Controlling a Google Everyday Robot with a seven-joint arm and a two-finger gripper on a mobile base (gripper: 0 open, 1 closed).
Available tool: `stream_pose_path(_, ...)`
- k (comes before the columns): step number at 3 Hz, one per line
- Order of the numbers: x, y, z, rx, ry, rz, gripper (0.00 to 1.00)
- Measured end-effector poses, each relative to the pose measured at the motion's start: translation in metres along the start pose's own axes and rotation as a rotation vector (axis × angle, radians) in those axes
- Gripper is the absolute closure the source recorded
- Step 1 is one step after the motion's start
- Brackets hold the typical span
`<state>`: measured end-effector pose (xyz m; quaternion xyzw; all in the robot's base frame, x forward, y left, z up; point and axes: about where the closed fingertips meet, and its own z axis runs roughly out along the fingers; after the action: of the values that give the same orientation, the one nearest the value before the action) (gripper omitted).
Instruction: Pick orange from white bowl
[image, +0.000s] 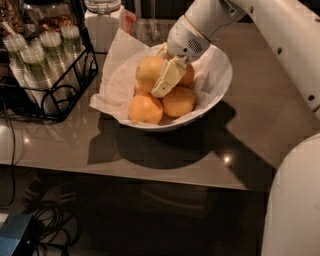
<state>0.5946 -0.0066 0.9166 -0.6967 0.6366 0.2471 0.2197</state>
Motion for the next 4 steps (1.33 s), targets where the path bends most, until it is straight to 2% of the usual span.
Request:
stream_pose_path(1,-0.003,0.0,0.001,0.011,0.004,-0.005,0.89)
stream_pose_path(2,-0.014,0.026,-0.011,0.061,0.044,-0.024,1.0)
stream_pose_path(3,-0.032,0.08,-0.035,0.17,0.075,-0.039,1.0)
stream_pose_path(4,-0.038,0.102,-0.042,0.217,0.074,-0.047,1.0)
